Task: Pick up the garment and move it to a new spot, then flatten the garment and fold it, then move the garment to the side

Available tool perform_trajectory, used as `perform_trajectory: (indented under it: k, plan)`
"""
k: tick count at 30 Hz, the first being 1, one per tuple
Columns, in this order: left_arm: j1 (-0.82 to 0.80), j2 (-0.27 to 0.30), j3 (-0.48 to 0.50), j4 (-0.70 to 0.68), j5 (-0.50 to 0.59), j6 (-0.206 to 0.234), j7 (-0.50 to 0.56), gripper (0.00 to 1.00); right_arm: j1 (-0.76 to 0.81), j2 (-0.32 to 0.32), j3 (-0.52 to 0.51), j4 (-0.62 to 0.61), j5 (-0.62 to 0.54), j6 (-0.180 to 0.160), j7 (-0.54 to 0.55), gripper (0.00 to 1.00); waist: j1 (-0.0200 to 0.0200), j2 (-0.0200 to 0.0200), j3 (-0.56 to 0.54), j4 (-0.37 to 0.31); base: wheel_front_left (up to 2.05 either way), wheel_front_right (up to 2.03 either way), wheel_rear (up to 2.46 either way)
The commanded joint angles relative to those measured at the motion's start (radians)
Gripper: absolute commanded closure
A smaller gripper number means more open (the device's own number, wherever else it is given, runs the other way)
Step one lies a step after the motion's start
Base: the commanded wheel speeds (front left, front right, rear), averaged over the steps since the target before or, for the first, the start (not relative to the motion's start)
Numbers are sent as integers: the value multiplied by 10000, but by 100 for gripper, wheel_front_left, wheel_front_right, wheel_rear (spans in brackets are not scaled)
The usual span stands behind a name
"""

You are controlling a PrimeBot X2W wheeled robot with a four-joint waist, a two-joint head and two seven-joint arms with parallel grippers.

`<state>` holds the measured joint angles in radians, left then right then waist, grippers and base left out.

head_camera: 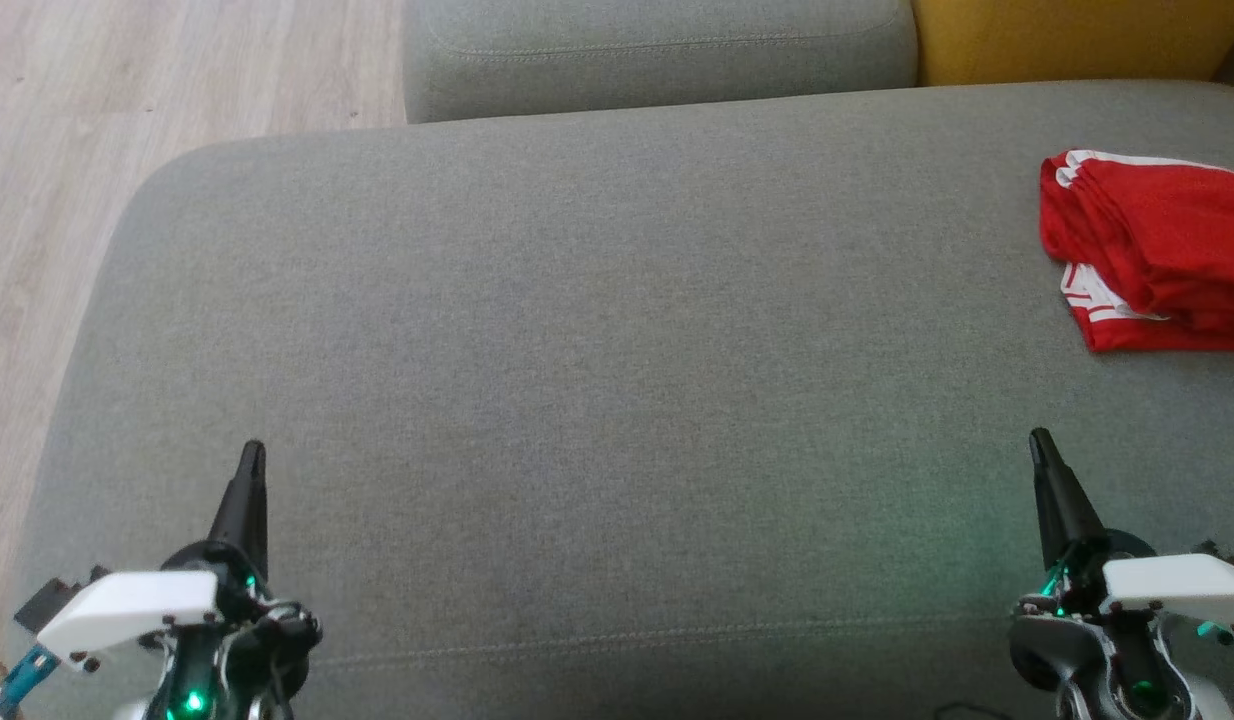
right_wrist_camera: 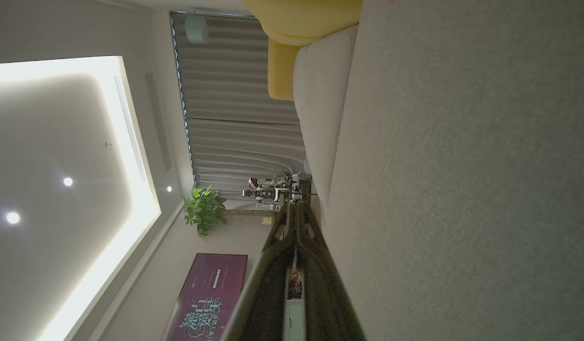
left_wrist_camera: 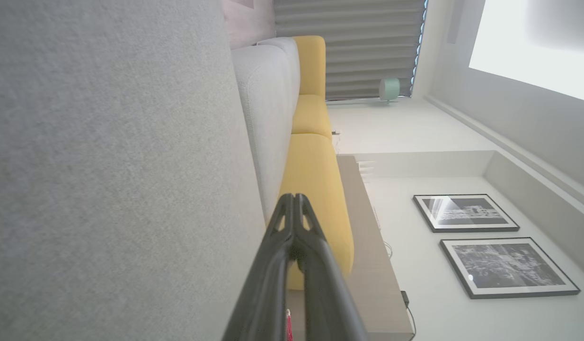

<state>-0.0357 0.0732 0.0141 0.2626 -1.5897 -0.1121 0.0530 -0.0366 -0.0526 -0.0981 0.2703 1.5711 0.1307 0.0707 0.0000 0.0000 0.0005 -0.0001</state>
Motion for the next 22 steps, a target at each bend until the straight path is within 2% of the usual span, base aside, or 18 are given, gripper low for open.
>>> perform_trajectory:
  k: [1,22]
  plan:
    - [-646,138,439,-219,-390,-142,144,100,-671,-183,136,-276,399,0,143,100,0,0,11,1,0,0,0]
    - [-706,74,580,-181,-539,-186,267,100,-709,-145,71,-254,566,0,242,100,0,0,20,1,0,0,0]
